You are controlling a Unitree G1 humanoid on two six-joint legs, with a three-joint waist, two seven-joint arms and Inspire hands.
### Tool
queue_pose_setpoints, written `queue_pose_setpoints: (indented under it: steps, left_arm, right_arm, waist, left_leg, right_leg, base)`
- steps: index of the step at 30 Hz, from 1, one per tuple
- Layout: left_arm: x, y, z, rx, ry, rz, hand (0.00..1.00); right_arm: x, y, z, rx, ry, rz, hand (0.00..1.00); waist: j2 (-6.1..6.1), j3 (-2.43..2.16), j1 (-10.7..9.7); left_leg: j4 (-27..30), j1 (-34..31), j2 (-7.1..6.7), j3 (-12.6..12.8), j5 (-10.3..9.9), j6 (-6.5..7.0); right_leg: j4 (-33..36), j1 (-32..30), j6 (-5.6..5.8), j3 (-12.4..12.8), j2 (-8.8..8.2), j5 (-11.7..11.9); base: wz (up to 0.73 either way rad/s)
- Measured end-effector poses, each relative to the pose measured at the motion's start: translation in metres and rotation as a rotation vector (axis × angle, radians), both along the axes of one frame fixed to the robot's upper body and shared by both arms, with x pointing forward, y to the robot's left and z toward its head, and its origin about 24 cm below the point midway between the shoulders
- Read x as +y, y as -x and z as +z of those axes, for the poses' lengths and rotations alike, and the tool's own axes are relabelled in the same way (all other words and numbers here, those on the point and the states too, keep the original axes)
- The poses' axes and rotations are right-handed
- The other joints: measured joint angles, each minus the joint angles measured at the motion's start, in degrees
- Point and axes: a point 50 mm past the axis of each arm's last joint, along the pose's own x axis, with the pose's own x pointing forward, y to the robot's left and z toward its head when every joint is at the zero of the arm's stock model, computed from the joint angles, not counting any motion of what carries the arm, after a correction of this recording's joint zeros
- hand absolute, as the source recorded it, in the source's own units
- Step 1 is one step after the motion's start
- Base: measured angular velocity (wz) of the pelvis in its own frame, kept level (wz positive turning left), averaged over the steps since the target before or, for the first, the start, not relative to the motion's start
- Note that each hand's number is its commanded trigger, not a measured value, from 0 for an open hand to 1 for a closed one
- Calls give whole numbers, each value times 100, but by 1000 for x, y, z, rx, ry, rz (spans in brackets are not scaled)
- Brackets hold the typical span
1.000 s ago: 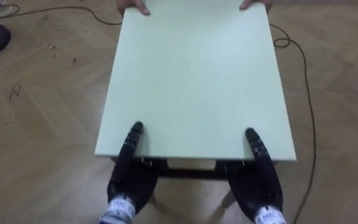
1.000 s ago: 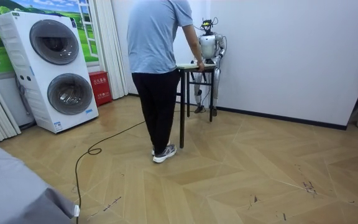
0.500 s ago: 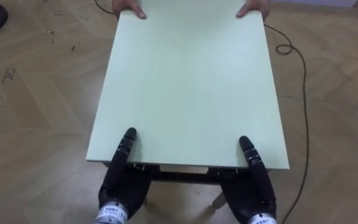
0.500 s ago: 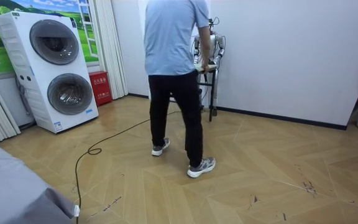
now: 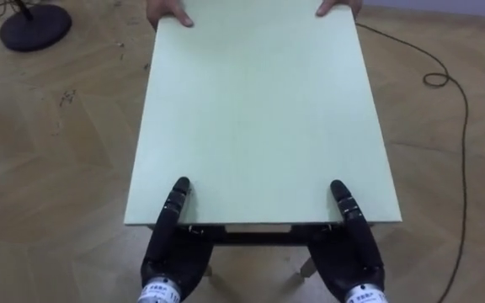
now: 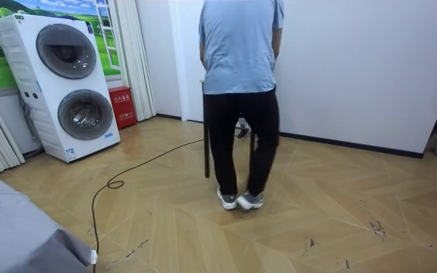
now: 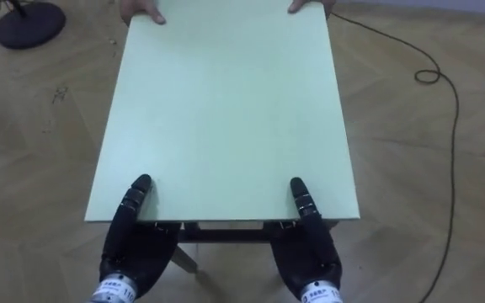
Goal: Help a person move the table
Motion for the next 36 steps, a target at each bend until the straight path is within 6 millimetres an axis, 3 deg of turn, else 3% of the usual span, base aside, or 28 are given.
queue_pose_setpoints:
  steps: [2,3,4,5,6,7,9,11,12,15,18,21,24,30,34,36]
  left_arm:
    - [-1,1,0,2,3,0,100]
    - [-3,3,-1,9,9,1,100]
    - [-3,4,-1,10,9,5,100]
    - [0,3,-1,7,12,36,100]
    - [2,3,-1,9,18,48,100]
    - [0,4,-2,17,26,40,100]
    - [-3,3,-2,17,35,29,100]
    - [-4,4,-3,22,38,25,100]
    - [-5,5,-3,24,38,17,100]
    - [-6,5,-3,25,35,12,100]
    - [-3,6,-3,24,23,16,100]
    - [0,6,-4,24,7,18,100]
    - [1,8,-4,26,4,22,100]
    - [1,10,-4,27,7,30,100]
    - [3,9,-2,19,7,34,100]
    - [4,9,-1,13,9,39,100]
  right_arm:
    - [-2,0,0,0,6,-3,100]
    - [-4,0,0,7,16,-5,100]
    - [-3,0,0,6,14,0,100]
    - [0,-4,3,-4,19,16,100]
    - [2,-6,4,-8,24,21,100]
    - [2,-5,4,-6,30,29,100]
    - [-1,-4,4,-4,37,17,100]
    - [-2,-3,3,-1,39,12,100]
    - [-4,-2,3,3,39,8,100]
    - [-6,-1,3,5,37,3,100]
    - [-5,0,3,9,34,4,100]
    - [-1,3,1,24,20,2,100]
    - [0,3,1,27,19,9,100]
    - [5,2,2,20,17,17,100]
    - [5,-2,4,6,21,27,100]
    - [5,-4,5,-2,22,31,100]
  waist:
    - [9,3,36]
    - [28,12,17]
    - [62,32,67]
    - [7,7,196]
    - [55,14,192]
    - [86,0,112]
    - [11,31,64]
    - [-53,69,-94]
    - [-79,67,-216]
    - [-95,66,-313]
    - [-59,66,-216]
    - [-49,60,-1]
    - [-53,58,210]
    - [-48,56,463]
    - [-36,48,509]
    - [-35,43,515]
  left_leg:
    - [-109,114,-71,-275,30,7]
    - [-115,182,-51,-604,42,5]
    - [-98,174,-66,-793,40,1]
    - [-5,72,-119,-869,8,-45]
    - [67,12,-155,-873,-41,-60]
    - [110,-46,-224,-660,-75,-64]
    - [-119,14,-289,-246,27,41]
    - [-118,30,-396,-278,127,115]
    - [-64,-12,-505,-460,165,175]
    - [28,-138,-722,-834,209,257]
    - [15,-182,-772,-1023,233,293]
    - [27,-174,-768,-1250,250,284]
    - [47,-172,-764,-1315,256,283]
    - [157,-317,-775,-1590,287,230]
    - [211,-523,-780,-1755,338,148]
    - [213,-635,-788,-1810,404,101]
  right_leg:
    - [432,-89,43,-148,-113,-26]
    - [915,-393,149,-51,-198,-197]
    - [786,-545,144,91,-193,-295]
    - [316,-905,63,224,-189,-169]
    - [446,-1018,-92,176,-257,128]
    - [786,-1061,-18,-4,-403,80]
    - [1090,-1013,87,-79,-593,-11]
    - [1074,-853,162,-73,-653,-60]
    - [968,-740,206,58,-667,-98]
    - [490,-438,322,531,-629,-164]
    - [144,-227,412,492,-524,-51]
    - [-258,66,415,351,-388,83]
    - [-433,193,417,346,-351,116]
    - [-642,336,414,317,-240,101]
    - [-640,344,350,265,-163,39]
    - [-635,368,309,101,-134,-38]
  base:
    - [35]
    - [24]
    - [-7]
    - [-12]
    - [26]
    - [72]
    - [88]
    - [96]
    - [107]
    - [82]
    - [38]
    - [34]
    - [18]
    - [36]
    - [48]
    - [61]
